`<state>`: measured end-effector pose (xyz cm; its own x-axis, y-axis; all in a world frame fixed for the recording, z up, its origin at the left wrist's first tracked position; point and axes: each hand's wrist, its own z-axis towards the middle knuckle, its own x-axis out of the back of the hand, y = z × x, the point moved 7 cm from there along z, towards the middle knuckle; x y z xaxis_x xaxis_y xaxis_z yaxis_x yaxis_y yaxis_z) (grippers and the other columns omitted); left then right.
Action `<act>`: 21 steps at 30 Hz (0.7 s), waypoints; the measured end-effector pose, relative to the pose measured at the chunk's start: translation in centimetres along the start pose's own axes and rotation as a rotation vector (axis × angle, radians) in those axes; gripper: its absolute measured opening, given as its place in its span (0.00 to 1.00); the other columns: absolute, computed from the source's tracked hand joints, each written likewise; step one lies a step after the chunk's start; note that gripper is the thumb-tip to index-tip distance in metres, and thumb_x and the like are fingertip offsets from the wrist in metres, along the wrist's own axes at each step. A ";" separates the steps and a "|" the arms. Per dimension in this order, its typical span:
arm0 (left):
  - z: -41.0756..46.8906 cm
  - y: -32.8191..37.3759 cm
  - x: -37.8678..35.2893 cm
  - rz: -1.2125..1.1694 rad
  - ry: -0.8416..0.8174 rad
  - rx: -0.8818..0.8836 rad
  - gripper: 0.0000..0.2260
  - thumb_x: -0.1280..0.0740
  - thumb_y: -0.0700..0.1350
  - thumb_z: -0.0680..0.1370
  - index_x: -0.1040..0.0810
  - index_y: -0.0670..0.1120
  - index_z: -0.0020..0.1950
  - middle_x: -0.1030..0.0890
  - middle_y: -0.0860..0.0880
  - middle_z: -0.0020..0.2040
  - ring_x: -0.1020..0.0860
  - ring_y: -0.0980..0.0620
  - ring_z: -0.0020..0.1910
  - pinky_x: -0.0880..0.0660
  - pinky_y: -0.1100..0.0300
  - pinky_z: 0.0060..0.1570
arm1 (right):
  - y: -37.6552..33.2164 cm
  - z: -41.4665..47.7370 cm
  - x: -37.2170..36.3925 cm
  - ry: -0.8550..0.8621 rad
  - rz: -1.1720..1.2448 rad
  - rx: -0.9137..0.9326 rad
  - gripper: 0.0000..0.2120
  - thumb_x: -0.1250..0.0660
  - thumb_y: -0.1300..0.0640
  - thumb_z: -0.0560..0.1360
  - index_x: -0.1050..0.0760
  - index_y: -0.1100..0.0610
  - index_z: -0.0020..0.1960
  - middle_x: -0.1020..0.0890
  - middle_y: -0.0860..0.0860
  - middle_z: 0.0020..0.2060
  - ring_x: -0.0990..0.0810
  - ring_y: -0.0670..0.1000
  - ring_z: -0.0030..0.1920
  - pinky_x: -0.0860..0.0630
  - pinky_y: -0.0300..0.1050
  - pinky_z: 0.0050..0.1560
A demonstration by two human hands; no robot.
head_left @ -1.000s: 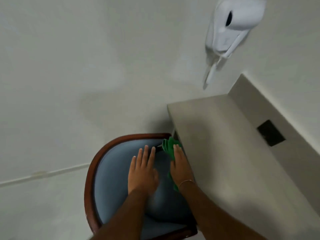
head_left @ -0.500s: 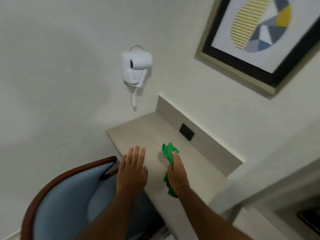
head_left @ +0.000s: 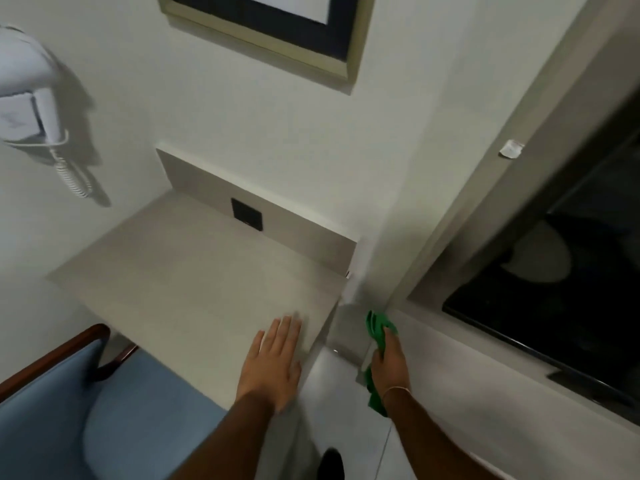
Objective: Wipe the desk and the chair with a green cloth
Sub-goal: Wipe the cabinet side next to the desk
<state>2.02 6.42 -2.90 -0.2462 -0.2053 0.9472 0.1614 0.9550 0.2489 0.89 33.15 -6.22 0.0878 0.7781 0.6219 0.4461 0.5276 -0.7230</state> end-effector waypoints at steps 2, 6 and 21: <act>0.4 1.1 -1.4 0.016 -0.059 0.013 0.34 0.52 0.55 0.86 0.73 0.53 0.82 0.68 0.51 0.86 0.65 0.47 0.87 0.68 0.50 0.82 | 3.0 1.7 1.8 0.022 0.007 -0.062 0.28 0.41 0.63 0.85 0.42 0.51 0.83 0.28 0.57 0.76 0.23 0.60 0.69 0.27 0.57 0.75; 0.7 2.3 -1.9 0.056 -0.092 0.005 0.33 0.45 0.54 0.79 0.38 0.46 0.85 0.35 0.46 0.85 0.32 0.42 0.82 0.47 0.49 0.78 | 5.5 5.4 3.0 -0.029 -0.021 -0.126 0.34 0.40 0.57 0.86 0.53 0.52 0.86 0.39 0.58 0.83 0.35 0.63 0.80 0.37 0.62 0.81; 3.1 -2.0 -5.7 0.075 -0.107 0.189 0.34 0.67 0.59 0.79 0.71 0.52 0.84 0.66 0.49 0.87 0.64 0.46 0.87 0.67 0.48 0.82 | 2.6 7.0 -4.3 -0.141 -0.608 0.236 0.34 0.45 0.42 0.86 0.51 0.56 0.85 0.50 0.55 0.86 0.52 0.56 0.86 0.46 0.57 0.85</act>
<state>0.13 6.32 -9.42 -0.3417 -0.1177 0.9324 0.0036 0.9920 0.1266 -4.53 33.60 -12.87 -0.2417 0.3475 0.9060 0.1708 0.9343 -0.3128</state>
